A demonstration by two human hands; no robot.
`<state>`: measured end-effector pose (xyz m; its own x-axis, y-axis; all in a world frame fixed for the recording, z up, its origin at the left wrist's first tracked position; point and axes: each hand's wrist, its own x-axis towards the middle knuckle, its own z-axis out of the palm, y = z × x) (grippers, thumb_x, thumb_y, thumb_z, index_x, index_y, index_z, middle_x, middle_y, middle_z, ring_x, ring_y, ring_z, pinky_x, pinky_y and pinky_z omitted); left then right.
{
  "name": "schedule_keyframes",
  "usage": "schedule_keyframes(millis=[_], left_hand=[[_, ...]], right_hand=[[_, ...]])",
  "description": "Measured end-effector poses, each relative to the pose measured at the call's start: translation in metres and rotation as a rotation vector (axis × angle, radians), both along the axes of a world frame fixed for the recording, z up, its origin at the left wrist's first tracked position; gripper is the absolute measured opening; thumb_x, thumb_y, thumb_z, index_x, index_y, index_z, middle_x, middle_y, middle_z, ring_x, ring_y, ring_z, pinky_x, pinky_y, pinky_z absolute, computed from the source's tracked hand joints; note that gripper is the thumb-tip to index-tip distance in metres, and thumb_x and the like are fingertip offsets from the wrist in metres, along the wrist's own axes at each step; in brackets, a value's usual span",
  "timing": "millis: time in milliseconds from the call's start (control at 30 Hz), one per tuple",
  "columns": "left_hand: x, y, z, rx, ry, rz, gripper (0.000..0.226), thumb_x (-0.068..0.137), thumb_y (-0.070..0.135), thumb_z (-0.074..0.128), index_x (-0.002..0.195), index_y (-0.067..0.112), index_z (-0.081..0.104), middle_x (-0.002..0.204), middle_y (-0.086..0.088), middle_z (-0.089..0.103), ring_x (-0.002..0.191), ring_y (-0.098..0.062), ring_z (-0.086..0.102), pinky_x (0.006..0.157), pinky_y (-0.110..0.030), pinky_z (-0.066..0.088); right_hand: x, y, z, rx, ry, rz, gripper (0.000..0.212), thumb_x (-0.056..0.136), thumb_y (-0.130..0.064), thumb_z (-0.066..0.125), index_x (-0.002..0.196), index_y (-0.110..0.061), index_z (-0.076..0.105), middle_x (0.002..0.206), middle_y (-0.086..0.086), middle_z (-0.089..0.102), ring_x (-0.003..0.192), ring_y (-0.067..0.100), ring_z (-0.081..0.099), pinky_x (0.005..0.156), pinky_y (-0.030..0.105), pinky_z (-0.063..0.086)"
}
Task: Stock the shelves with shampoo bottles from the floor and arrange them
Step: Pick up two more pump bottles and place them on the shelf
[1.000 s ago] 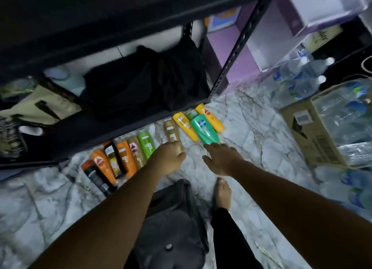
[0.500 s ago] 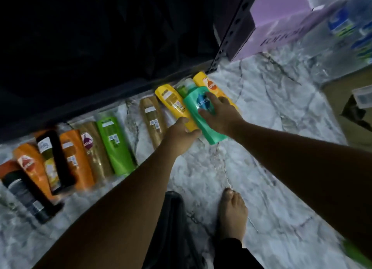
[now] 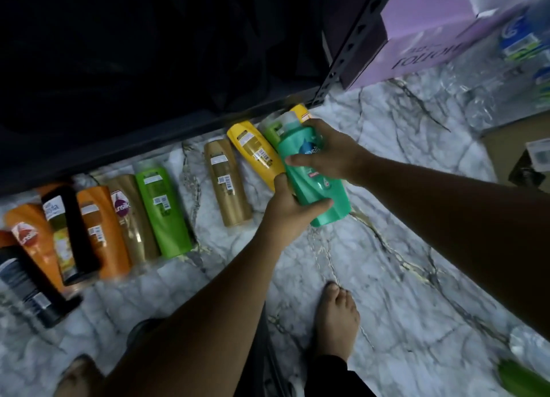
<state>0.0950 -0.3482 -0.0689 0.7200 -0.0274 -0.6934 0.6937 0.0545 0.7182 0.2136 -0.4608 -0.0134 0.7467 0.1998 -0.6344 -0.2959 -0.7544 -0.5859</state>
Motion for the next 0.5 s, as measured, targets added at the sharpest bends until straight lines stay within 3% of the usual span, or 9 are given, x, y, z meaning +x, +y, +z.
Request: schedule_keyframes(millis=[67,167,300,433,500], left_hand=[[-0.009,0.009,0.038,0.002,-0.039,-0.014,0.092,0.060,0.040,0.097,0.133,0.040,0.040,0.123,0.005,0.070,0.112,-0.017,0.070,0.091,-0.056,0.059],[-0.023,0.033,0.110,0.048,-0.155,-0.148,0.092,0.071,0.027,0.093,0.143,0.042,0.037,0.128,0.011,0.066,0.116,-0.011,0.067,0.097,-0.049,0.058],[-0.040,0.073,0.218,0.071,-0.203,-0.316,0.100,0.077,0.017,0.090,0.147,0.054,0.029,0.123,0.013,0.069,0.109,-0.010,0.070,0.090,-0.048,0.061],[-0.061,0.110,0.327,0.110,-0.232,-0.376,0.094,0.074,0.021,0.091,0.144,0.049,0.036,0.124,0.013,0.068,0.111,-0.010,0.069,0.091,-0.048,0.060],[-0.068,0.125,0.376,0.134,-0.236,-0.386,0.086,0.073,0.027,0.092,0.140,0.044,0.042,0.122,0.015,0.068,0.110,-0.007,0.069,0.092,-0.046,0.060]], right_hand=[[-0.019,-0.001,0.032,0.146,0.036,-0.187,0.076,0.072,-0.041,0.089,0.135,-0.040,0.045,0.113,-0.006,0.063,0.088,0.012,0.071,0.067,0.032,0.064],[-0.054,0.005,0.093,0.275,0.004,-0.309,0.069,0.067,-0.042,0.091,0.124,-0.043,0.052,0.106,-0.011,0.070,0.094,0.008,0.071,0.083,0.036,0.062],[-0.093,0.025,0.201,0.410,-0.006,-0.394,0.055,0.076,-0.032,0.088,0.117,-0.042,0.053,0.097,-0.018,0.072,0.087,0.001,0.071,0.082,0.028,0.061],[-0.120,0.047,0.305,0.501,-0.007,-0.428,0.054,0.080,-0.039,0.083,0.125,-0.042,0.052,0.104,-0.015,0.073,0.094,0.006,0.073,0.085,0.035,0.061],[-0.129,0.056,0.354,0.541,-0.024,-0.418,0.051,0.082,-0.041,0.080,0.125,-0.045,0.052,0.104,-0.016,0.073,0.094,0.005,0.073,0.081,0.028,0.059]])
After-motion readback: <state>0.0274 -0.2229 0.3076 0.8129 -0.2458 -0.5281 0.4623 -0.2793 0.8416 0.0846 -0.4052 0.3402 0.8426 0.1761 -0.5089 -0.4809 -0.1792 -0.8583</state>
